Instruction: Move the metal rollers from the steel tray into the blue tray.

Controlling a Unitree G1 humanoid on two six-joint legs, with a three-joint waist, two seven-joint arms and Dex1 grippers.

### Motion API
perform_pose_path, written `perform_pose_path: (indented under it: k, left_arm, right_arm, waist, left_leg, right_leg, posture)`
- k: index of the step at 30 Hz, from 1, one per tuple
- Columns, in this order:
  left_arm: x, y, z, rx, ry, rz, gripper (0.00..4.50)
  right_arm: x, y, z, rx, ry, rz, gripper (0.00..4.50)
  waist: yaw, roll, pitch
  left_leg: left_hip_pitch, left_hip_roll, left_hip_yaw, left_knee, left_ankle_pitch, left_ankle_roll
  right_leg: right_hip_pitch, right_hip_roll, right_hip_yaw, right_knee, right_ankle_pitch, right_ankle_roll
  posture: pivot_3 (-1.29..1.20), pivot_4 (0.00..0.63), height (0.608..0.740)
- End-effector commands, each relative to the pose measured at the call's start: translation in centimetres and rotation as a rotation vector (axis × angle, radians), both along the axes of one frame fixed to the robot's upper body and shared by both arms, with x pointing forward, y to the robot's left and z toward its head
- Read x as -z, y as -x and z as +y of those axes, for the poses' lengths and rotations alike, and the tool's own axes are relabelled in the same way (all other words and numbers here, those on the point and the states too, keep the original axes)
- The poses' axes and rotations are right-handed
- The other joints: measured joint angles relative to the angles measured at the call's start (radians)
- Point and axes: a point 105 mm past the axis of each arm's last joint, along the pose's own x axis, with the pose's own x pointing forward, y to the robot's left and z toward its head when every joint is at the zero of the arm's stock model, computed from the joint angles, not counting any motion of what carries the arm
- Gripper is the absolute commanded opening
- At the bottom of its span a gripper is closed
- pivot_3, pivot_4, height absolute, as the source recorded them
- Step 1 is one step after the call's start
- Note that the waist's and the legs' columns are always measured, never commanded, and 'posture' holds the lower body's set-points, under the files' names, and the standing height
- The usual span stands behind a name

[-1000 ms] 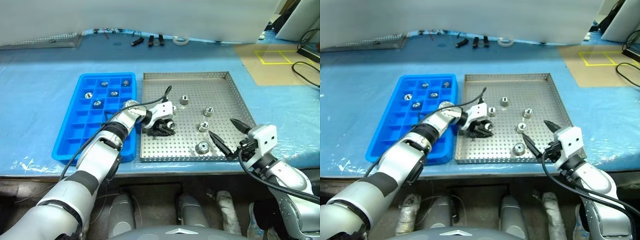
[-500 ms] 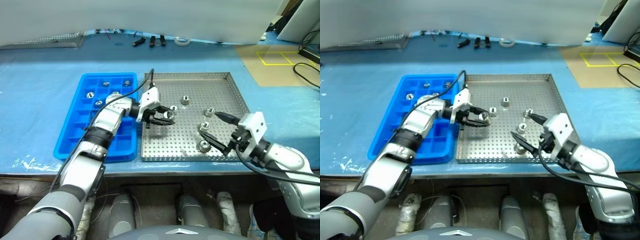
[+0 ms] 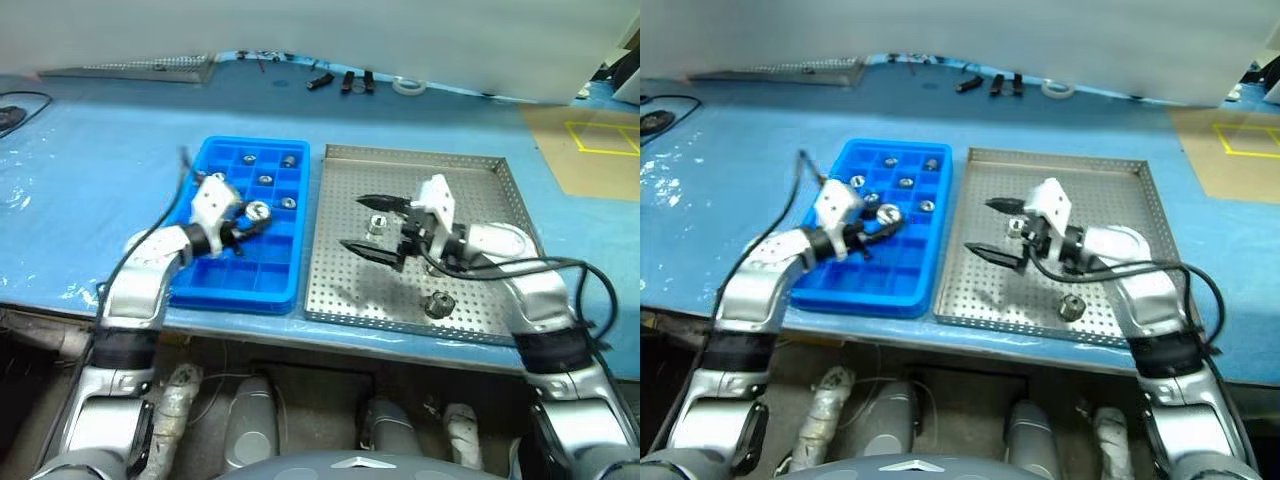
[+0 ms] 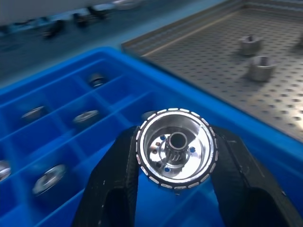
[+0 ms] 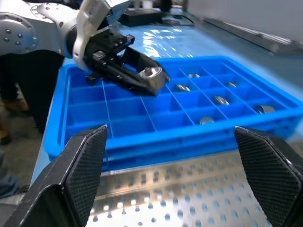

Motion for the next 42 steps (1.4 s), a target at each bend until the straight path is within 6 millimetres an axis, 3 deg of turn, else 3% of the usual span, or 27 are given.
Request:
perform_pose_path:
  k: [1, 4, 11, 21, 29, 34, 38, 42]
  left_arm:
    - [-1.0, -0.3, 3.1, -0.196, -0.005, -0.070, 1.70]
    - [-0.4, -0.8, 3.9, -0.278, 0.000, -0.070, 1.70]
    - [0.3, -2.7, 3.6, -0.334, -0.025, -0.061, 1.70]
    - [1.5, -4.3, 2.1, -0.282, -0.054, -0.006, 1.70]
    - [1.7, -4.6, 2.7, -0.298, -0.063, 0.004, 4.35]
    - [0.4, -4.9, 1.0, -0.216, -0.043, -0.024, 4.49]
    - [-1.3, -5.0, -2.0, -0.090, 0.013, -0.050, 4.49]
    - [-1.4, -4.9, -6.7, 0.126, -0.002, -0.015, 4.49]
  right_arm:
    - [-0.7, -0.1, 0.9, -0.069, 0.003, -0.040, 4.50]
    - [-1.0, -0.4, 1.2, -0.089, 0.006, -0.048, 4.50]
    - [-0.9, -0.4, 1.0, -0.074, 0.002, -0.057, 4.50]
    - [-0.5, 0.2, 0.0, -0.012, 0.000, -0.052, 4.50]
    - [-1.0, 0.1, -0.5, 0.033, -0.014, -0.071, 4.50]
    - [-1.3, 0.1, -1.0, 0.058, -0.013, -0.080, 4.50]
    - [-1.6, 0.2, -1.7, 0.100, -0.014, -0.089, 4.50]
    - [-1.5, 0.7, -3.5, 0.187, -0.003, -0.093, 4.50]
  waist:
    - [0.021, 0.000, 0.000]
    - [0.052, 0.000, 0.000]
    - [0.093, 0.000, 0.000]
    - [0.092, 0.000, 0.000]
    - [0.085, 0.000, 0.000]
    - [0.066, 0.000, 0.000]
    - [0.065, 0.000, 0.000]
    - [0.062, -0.001, 0.000]
  left_leg:
    - [0.000, 0.000, 0.000, 0.000, 0.000, 0.000]
    - [-0.002, 0.000, -0.002, 0.001, 0.000, 0.000]
    - [-0.002, 0.000, -0.003, 0.002, 0.001, -0.001]
    - [-0.001, -0.001, -0.004, 0.003, 0.003, -0.005]
    - [-0.002, 0.000, -0.004, 0.003, 0.003, -0.006]
    - [-0.001, 0.000, -0.004, 0.003, 0.004, -0.006]
    - [-0.002, 0.000, -0.004, 0.003, 0.004, -0.006]
    - [-0.002, -0.001, -0.004, 0.003, 0.004, -0.006]
  right_leg:
    - [0.000, 0.000, 0.000, 0.000, 0.000, 0.000]
    - [0.000, 0.000, -0.001, 0.000, 0.000, 0.000]
    - [-0.001, 0.000, -0.001, 0.004, 0.000, 0.000]
    - [-0.006, 0.000, 0.001, 0.014, -0.002, -0.001]
    - [-0.007, 0.001, 0.001, 0.014, -0.002, -0.002]
    - [-0.007, 0.001, 0.001, 0.014, -0.002, -0.002]
    - [-0.007, 0.001, 0.000, 0.014, -0.002, -0.002]
    - [-0.006, 0.001, 0.000, 0.014, -0.002, -0.002]
  posture:
    - [0.41, 0.150, 0.740]
    - [0.42, 0.150, 0.740]
    - [0.39, 0.150, 0.740]
    - [0.34, 0.150, 0.740]
    - [0.30, 0.150, 0.740]
    - [0.26, 0.150, 0.740]
    - [0.19, 0.150, 0.740]
    - [0.08, 0.150, 0.740]
